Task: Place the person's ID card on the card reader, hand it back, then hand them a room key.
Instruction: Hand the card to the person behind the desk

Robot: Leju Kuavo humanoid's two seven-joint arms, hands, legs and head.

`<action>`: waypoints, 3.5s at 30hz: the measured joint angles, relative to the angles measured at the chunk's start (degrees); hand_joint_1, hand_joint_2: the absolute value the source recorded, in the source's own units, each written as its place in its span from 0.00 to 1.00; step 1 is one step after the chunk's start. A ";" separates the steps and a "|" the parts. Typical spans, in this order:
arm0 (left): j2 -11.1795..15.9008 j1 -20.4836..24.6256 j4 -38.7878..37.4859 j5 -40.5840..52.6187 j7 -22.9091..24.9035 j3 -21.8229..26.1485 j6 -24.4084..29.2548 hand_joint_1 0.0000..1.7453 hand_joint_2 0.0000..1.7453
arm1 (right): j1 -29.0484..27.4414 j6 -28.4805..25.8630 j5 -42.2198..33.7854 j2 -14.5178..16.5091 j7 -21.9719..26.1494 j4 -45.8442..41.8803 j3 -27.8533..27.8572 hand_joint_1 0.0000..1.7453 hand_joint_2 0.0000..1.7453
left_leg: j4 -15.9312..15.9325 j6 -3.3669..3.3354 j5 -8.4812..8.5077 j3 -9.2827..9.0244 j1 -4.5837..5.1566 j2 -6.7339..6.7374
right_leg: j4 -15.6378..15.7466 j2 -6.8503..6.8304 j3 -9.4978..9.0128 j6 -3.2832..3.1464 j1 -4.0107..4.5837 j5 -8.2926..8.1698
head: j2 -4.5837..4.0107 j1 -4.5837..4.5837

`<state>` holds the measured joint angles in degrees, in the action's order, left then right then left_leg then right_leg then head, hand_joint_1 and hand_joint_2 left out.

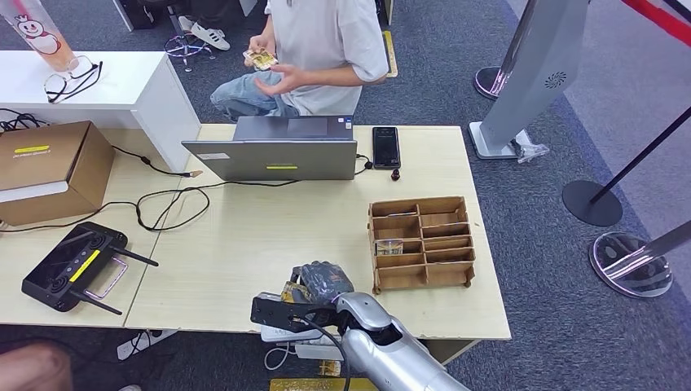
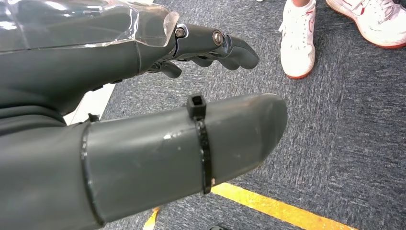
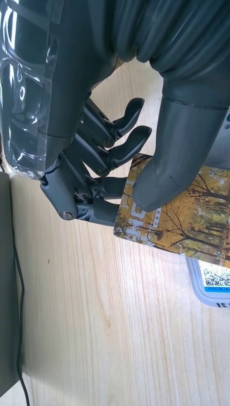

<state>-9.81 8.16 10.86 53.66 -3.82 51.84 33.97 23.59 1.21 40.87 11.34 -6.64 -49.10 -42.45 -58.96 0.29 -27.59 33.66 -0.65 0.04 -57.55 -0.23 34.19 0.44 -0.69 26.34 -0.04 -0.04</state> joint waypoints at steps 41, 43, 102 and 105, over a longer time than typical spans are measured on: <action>0.30 -0.03 0.00 -0.52 -1.91 0.00 -1.02 0.00 0.00 | -1.76 -4.52 -8.56 -4.72 12.14 -21.95 5.90 1.00 1.00 | -0.01 0.00 0.00 -0.01 0.01 0.01 | 0.00 0.01 0.01 0.00 0.00 -0.01 | 0.00 0.00; 0.34 -0.02 0.00 -0.51 -2.02 0.00 -1.04 0.00 0.00 | -1.57 -6.11 -8.08 -4.86 13.32 -22.67 6.44 1.00 1.00 | -0.01 0.00 0.00 -0.01 0.01 0.01 | 0.00 0.01 0.01 0.01 0.00 -0.01 | 0.00 0.00; -0.43 0.37 0.00 0.50 -2.90 -0.04 -0.73 0.00 0.00 | 17.06 -33.21 19.89 0.68 14.62 0.34 13.88 0.00 0.00 | -0.02 0.00 0.03 0.00 0.00 0.00 | -0.02 0.01 0.01 -0.01 0.00 -0.05 | 0.00 0.00; -0.41 0.35 0.00 0.34 -2.95 -0.04 -0.73 0.00 0.00 | 16.00 -30.22 15.04 0.74 17.28 -1.82 14.47 0.00 0.00 | -0.02 0.00 0.03 0.00 0.00 0.00 | -0.02 0.01 0.01 -0.01 0.00 -0.05 | 0.00 0.01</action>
<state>-10.22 8.51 10.86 54.00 -6.76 51.80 33.23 39.59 -29.00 55.91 12.08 10.63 -50.92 -27.97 -58.98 0.28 -27.56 33.66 -0.64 0.04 -57.57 -0.22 34.20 0.43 -0.69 26.29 -0.04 -0.04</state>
